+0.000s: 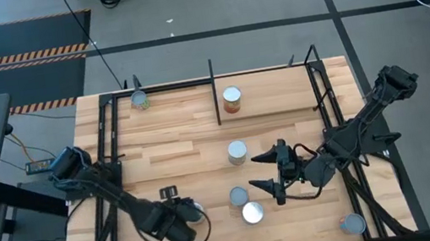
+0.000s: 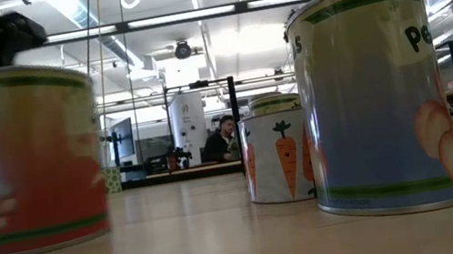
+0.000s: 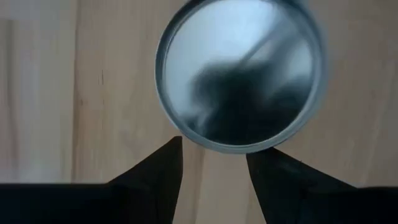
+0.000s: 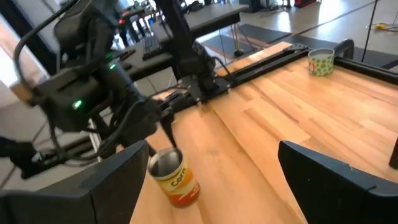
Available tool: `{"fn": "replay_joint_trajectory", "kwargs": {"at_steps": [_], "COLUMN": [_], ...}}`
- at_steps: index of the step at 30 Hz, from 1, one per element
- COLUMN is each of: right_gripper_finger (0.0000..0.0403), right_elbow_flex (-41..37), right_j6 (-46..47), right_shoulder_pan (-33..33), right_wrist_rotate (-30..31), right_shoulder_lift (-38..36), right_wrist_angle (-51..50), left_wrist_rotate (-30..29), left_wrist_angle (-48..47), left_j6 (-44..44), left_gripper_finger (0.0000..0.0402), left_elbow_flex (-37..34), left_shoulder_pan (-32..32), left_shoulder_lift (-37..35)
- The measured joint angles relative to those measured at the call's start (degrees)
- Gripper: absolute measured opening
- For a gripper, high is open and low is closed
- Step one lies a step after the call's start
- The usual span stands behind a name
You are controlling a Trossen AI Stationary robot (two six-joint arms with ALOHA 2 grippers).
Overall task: Pick and place cans onto a shelf
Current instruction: Put the large canned corn and aligned with the other canned corn on the shelf
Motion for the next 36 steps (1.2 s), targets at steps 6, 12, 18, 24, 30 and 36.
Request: {"fn": "replay_joint_trajectory", "kwargs": {"at_steps": [6,12,18,24,30,36], "right_gripper_finger": [0.0367,0.0366,0.0360,0.0363,0.0377,0.0385], "right_elbow_flex": [0.0,0.0,0.0,0.0,0.0,8.5], "right_j6": [-0.4,-2.7,-7.8,-12.6,-18.2,-27.0], "right_shoulder_pan": [1.0,0.4,-1.6,-4.5,-8.7,-12.8], "right_wrist_rotate": [-3.1,-9.0,-9.9,-13.4,-26.1,-38.9], "right_shoulder_lift": [0.0,0.0,0.0,1.2,10.0,16.9], "right_wrist_angle": [-5.6,-9.3,-11.5,-11.0,-6.2,-6.4], "left_wrist_rotate": [-1.2,-3.1,-2.1,-0.8,-3.8,-16.6], "left_wrist_angle": [11.3,21.6,24.5,15.7,9.6,-2.6], "left_j6": [6.6,14.4,19.1,24.1,19.5,6.8], "left_gripper_finger": [0.0183,0.0187,0.0231,0.0267,0.0271,0.0292], "left_elbow_flex": [-2.7,-3.2,-3.2,-1.9,-2.0,-2.2], "left_shoulder_pan": [5.2,11.8,20.4,24.4,22.5,21.3], "left_shoulder_lift": [0.0,0.1,0.2,-4.8,-18.0,-31.0]}}
